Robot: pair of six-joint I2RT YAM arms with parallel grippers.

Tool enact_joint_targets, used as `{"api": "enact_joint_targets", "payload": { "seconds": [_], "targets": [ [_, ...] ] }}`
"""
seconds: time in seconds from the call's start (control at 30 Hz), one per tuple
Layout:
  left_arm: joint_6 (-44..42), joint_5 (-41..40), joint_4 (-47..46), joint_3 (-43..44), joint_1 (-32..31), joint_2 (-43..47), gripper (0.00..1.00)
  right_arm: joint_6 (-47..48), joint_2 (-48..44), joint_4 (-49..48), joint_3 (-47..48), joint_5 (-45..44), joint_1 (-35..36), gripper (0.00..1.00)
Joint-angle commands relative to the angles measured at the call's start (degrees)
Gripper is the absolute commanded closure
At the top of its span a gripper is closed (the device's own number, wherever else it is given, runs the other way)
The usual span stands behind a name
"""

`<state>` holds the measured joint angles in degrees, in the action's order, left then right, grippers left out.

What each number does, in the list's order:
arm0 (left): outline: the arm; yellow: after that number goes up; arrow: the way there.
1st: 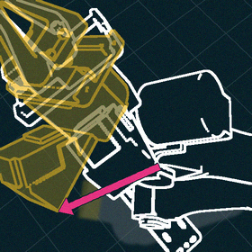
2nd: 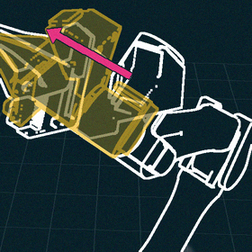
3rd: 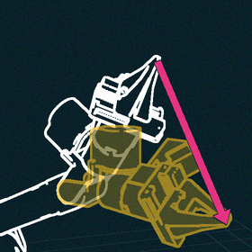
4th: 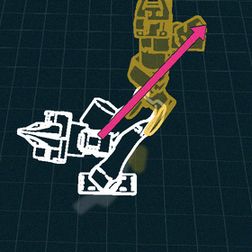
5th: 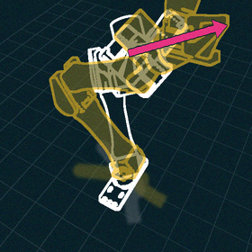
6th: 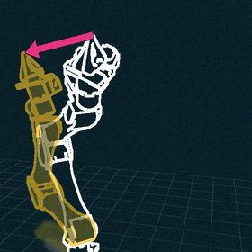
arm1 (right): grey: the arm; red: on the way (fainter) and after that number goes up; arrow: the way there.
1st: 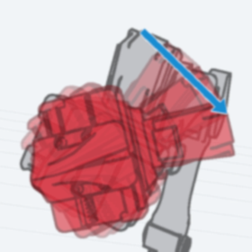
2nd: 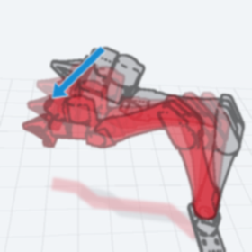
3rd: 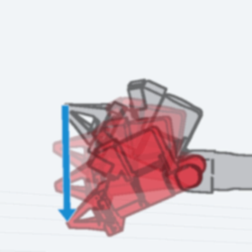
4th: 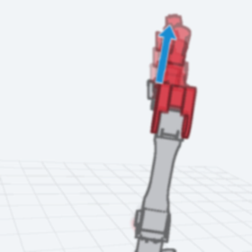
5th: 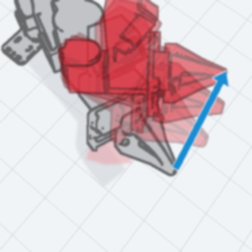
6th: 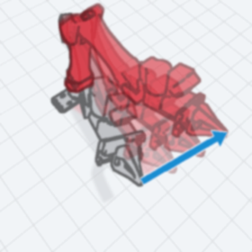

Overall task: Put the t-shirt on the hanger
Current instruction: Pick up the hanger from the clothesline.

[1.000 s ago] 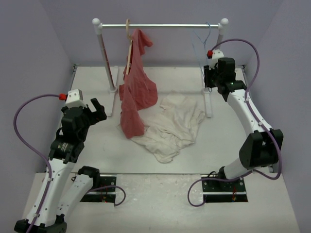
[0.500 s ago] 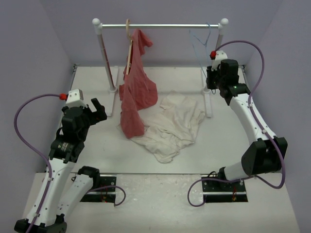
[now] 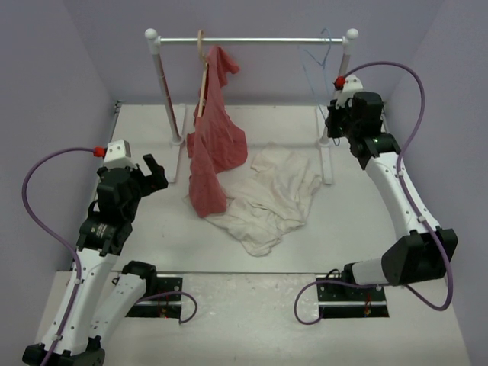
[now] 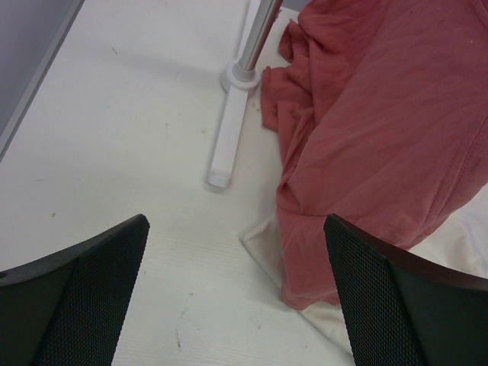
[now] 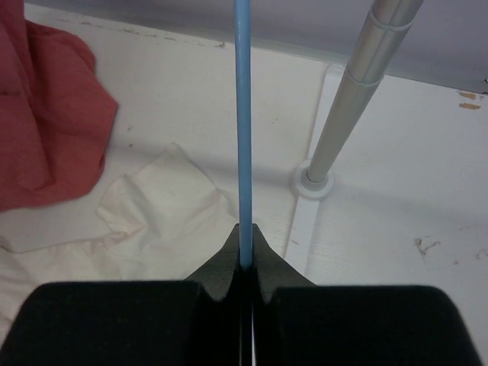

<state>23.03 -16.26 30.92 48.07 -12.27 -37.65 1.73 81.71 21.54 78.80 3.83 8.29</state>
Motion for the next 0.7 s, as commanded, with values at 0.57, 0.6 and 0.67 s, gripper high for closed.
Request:
{"api": "enact_joint_targets", "payload": {
  "seconds": [0.57, 0.6, 0.67],
  "targets": [
    [-0.79, 23.30, 13.82, 32.96, 0.41, -5.43, 0.00, -14.47, -29.15, 11.07, -18.23, 2.67, 0.14, 1.00],
    [-1.05, 23.40, 13.82, 32.95, 0.41, -6.47, 0.00, -14.65, -30.73, 11.52, -18.25, 2.68, 0.14, 1.00],
    [-2.43, 32.65, 12.40, 30.29, 0.41, -8.11, 0.00, -15.55, -34.26, 14.74, -19.70, 3.99, 0.14, 1.00]
  ]
}}
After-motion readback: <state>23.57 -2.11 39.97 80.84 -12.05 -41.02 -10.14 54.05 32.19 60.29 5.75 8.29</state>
